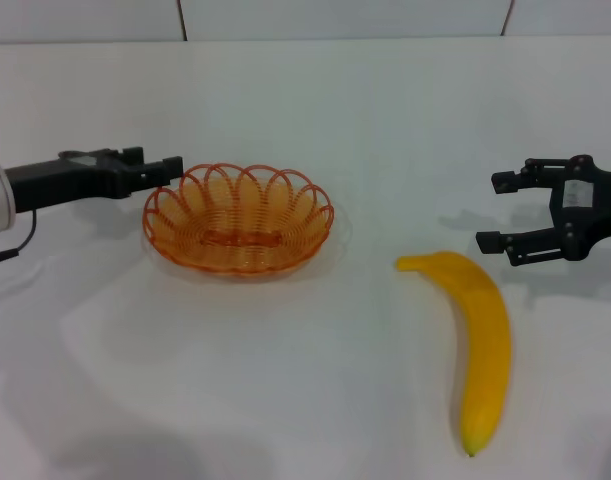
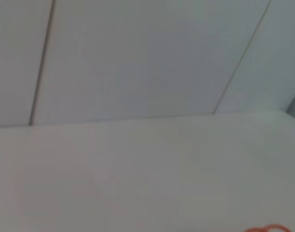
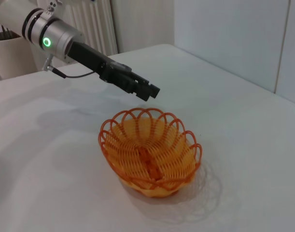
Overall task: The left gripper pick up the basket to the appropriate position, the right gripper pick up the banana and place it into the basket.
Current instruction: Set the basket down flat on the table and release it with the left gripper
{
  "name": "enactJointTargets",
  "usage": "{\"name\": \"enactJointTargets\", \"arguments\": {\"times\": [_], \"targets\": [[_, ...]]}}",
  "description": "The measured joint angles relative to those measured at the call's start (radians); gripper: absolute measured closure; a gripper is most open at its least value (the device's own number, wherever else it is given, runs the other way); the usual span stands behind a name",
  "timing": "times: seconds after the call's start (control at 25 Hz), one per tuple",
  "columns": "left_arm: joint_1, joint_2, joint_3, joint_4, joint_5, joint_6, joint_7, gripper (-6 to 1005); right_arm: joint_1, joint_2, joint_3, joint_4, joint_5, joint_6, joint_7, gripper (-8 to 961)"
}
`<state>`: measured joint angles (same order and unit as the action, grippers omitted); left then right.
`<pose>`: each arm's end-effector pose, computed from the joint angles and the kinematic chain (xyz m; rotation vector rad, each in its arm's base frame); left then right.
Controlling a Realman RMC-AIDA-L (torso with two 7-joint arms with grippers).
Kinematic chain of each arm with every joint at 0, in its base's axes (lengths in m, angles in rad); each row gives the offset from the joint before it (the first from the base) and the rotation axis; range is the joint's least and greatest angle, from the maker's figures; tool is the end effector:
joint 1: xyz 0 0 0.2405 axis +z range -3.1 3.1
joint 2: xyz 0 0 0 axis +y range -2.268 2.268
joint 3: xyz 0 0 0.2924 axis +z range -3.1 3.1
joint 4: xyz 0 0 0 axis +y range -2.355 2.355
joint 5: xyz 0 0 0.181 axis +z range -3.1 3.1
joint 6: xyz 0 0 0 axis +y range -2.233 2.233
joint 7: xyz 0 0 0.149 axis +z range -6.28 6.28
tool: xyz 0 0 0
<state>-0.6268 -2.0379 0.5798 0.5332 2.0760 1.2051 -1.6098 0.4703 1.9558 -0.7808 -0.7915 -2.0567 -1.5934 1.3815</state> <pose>-0.2970 0.3822 -0.0114 -2.3788 -1.0172 -0.5557 0.3059 0.3216 0.0303 -2.7800 0.4674 0.3746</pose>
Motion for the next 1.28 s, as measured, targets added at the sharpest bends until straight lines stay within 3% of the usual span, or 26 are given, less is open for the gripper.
{"name": "enactJointTargets", "arguments": {"times": [0.2, 0.4, 0.64, 0.84, 0.92, 1.28], "targets": [[0.020, 0.001, 0.000, 0.030, -0.046, 0.009, 0.028, 237, -0.001, 0.000, 0.000, 0.000, 0.003, 0.000, 0.000, 78], [0.039, 0.000, 0.003, 0.085, -0.098, 0.058, 0.095, 102, -0.001, 0.001, 0.000, 0.000, 0.004, -0.001, 0.000, 78], [0.040, -0.004, 0.005, 0.082, -0.163, 0.151, 0.265, 106, 0.005, 0.009, -0.001, -0.008, 0.016, -0.004, 0.022, 79], [0.046, -0.010, 0.006, 0.040, -0.204, 0.267, 0.434, 107, -0.026, 0.070, -0.015, -0.166, 0.027, -0.013, 0.106, 80], [0.047, -0.012, 0.007, 0.022, -0.220, 0.298, 0.478, 107, -0.054, 0.083, -0.045, -0.242, 0.030, -0.003, 0.147, 80], [0.075, -0.012, 0.008, -0.055, -0.273, 0.385, 0.621, 106, -0.150, 0.084, -0.290, -0.447, 0.047, 0.152, 0.347, 82]]}}
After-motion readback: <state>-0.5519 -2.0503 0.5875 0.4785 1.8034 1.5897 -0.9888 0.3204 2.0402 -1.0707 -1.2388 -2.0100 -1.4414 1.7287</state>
